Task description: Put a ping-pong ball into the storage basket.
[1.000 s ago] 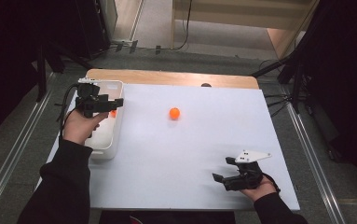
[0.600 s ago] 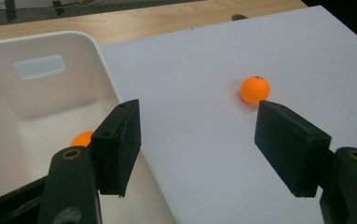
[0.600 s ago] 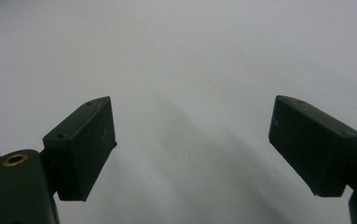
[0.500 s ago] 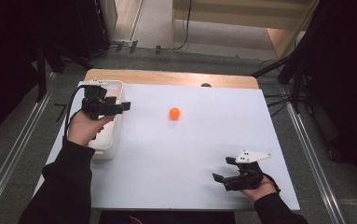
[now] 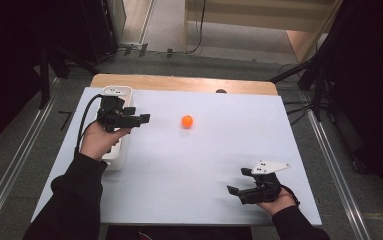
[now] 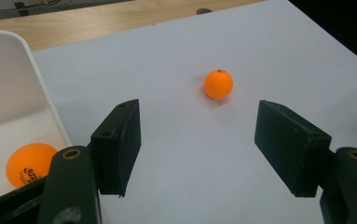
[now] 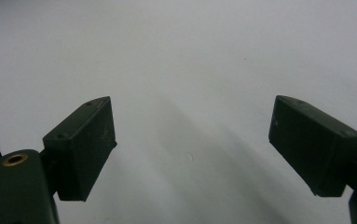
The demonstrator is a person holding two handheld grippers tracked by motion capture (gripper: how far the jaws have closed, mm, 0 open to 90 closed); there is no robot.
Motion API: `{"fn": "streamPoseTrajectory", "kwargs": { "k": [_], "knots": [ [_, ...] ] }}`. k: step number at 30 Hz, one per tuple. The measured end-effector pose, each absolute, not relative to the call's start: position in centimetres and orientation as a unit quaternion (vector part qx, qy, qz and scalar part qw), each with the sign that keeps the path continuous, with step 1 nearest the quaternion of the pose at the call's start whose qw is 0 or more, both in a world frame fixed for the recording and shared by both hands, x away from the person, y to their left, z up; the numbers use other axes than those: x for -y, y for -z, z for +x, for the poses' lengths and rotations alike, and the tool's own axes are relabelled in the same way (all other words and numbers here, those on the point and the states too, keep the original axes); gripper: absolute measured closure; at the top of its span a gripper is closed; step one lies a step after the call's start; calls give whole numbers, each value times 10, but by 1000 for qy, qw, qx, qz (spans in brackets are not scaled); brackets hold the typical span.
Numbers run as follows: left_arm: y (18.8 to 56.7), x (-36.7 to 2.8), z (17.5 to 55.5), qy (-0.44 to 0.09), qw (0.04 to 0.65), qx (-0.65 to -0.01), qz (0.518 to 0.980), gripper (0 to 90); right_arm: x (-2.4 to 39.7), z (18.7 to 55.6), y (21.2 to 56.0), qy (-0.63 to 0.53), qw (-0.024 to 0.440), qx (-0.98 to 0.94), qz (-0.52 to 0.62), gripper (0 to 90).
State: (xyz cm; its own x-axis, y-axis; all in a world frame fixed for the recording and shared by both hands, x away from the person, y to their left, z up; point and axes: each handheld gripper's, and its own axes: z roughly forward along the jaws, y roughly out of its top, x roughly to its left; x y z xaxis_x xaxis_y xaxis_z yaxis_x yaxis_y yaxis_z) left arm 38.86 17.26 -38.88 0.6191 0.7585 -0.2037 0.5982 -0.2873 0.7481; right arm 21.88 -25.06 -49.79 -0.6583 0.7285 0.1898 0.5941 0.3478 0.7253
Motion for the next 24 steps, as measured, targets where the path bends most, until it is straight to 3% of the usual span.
{"fn": "streamPoseTrajectory", "kwargs": {
  "k": [12,24],
  "knots": [
    [395,-159,386,-78,420,-402,810,318,251,218,498,-403,83,-815,408,131],
    [402,-145,384,-84,419,-385,818,251,252,217,498,-403,84,-815,408,131]
  ]
}}
